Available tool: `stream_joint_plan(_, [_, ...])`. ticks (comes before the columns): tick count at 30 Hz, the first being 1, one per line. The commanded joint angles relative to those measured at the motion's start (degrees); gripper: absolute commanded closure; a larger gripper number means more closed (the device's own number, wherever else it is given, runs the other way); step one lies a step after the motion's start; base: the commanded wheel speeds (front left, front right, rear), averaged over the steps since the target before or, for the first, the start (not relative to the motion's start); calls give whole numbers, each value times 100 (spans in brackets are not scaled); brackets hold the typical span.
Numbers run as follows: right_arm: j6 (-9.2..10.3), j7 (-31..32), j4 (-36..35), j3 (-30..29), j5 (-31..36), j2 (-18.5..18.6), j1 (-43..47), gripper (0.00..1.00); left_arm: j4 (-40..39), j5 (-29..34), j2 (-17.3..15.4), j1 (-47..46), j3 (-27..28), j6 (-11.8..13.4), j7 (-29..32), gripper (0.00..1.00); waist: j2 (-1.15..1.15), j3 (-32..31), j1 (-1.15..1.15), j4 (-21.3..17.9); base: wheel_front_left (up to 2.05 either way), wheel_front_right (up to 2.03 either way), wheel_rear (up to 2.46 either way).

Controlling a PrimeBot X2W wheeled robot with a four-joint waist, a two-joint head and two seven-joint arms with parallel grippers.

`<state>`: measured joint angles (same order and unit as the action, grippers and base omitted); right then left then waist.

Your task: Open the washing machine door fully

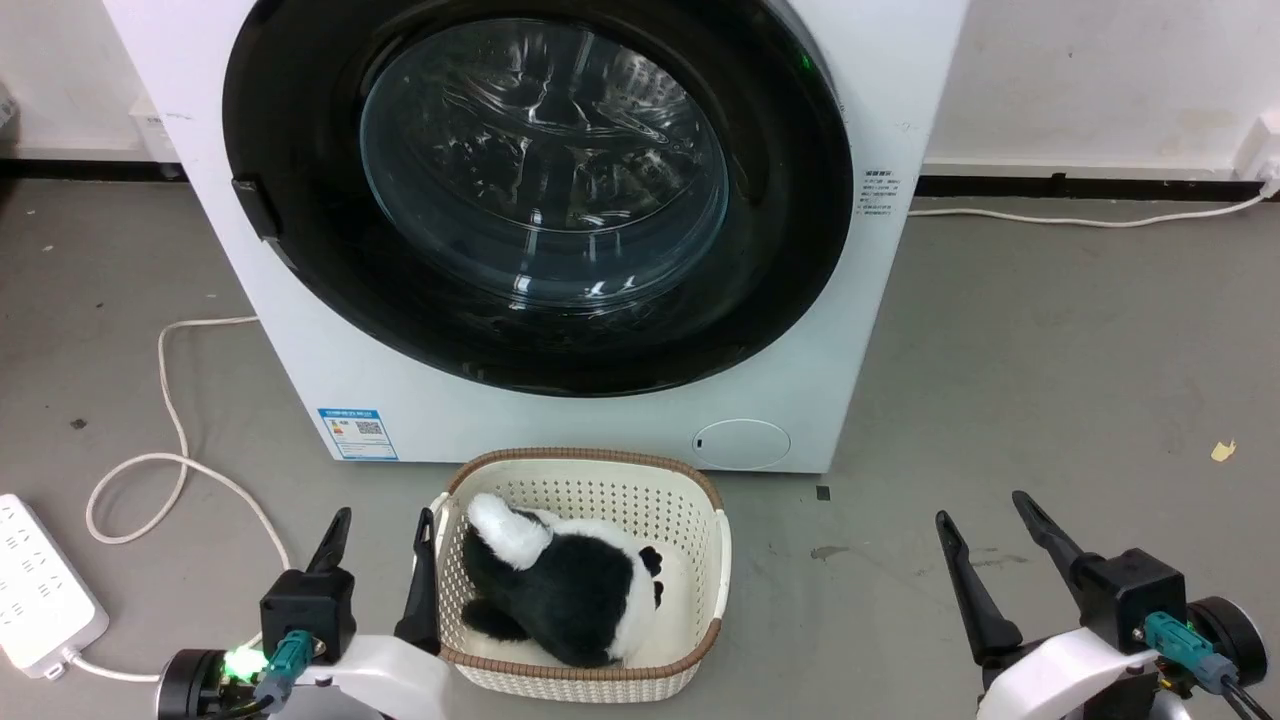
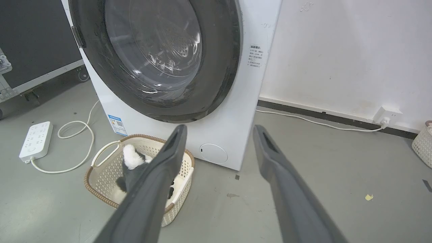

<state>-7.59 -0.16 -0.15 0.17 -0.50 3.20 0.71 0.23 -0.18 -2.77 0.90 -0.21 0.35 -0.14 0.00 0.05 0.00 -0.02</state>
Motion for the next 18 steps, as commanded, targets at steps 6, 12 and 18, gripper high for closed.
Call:
stream_joint_plan(6, [1,-124,-34,-2,13,2,3,0,-26,-16,-1,-1,-70,35,-125,0,0,29,0,5,0,0,0])
stream_joint_plan(12, [1,-196,-62,-12,39,1,5,0,-53,-29,-1,-12,-132,64,-197,0,0,92,0,28,0,0,0])
stream_joint_plan(18, [2,-267,-91,-3,-17,36,-47,0,-106,-50,-2,-52,-211,105,-269,0,0,206,0,69,0,0,0])
